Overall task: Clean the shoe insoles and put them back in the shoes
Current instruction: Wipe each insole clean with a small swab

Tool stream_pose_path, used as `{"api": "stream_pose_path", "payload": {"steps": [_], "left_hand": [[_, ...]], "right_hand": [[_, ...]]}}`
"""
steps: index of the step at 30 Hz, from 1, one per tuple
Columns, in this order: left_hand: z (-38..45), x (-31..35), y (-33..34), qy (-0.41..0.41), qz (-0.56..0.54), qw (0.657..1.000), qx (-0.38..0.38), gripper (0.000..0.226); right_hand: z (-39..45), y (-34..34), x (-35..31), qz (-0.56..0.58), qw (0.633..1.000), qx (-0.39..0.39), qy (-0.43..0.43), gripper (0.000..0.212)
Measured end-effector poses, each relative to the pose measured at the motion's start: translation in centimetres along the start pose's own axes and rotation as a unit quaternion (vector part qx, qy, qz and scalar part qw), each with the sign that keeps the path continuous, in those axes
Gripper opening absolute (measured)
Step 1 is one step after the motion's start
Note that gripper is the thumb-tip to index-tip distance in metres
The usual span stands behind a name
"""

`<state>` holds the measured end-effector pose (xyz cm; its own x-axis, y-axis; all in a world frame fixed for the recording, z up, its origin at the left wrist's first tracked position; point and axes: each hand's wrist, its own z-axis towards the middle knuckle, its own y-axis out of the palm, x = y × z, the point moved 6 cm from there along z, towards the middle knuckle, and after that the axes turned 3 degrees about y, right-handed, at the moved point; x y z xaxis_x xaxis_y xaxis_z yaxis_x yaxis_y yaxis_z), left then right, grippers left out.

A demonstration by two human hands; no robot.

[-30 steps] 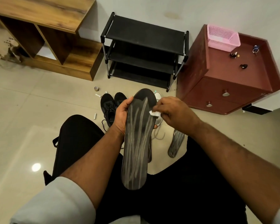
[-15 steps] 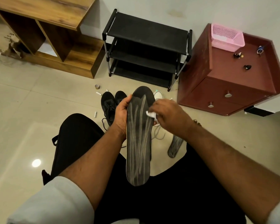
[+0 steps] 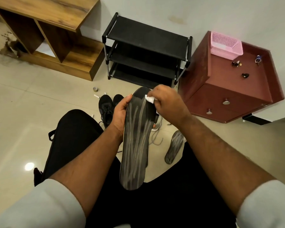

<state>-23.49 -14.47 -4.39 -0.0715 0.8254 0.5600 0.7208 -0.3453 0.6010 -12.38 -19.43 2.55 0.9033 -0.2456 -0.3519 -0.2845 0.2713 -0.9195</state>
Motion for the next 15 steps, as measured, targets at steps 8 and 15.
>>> {"api": "stream_pose_path", "payload": {"steps": [8, 15], "left_hand": [[0.0, -0.7, 0.7, 0.005, -0.019, 1.0, -0.007, 0.043], [-0.2, -2.4, 1.0, -0.064, -0.012, 0.995, -0.07, 0.058]], "right_hand": [[-5.8, 1.7, -0.9, 0.017, 0.999, -0.02, -0.028, 0.036], [-0.1, -0.7, 1.1, -0.026, 0.999, 0.031, 0.032, 0.038]]}}
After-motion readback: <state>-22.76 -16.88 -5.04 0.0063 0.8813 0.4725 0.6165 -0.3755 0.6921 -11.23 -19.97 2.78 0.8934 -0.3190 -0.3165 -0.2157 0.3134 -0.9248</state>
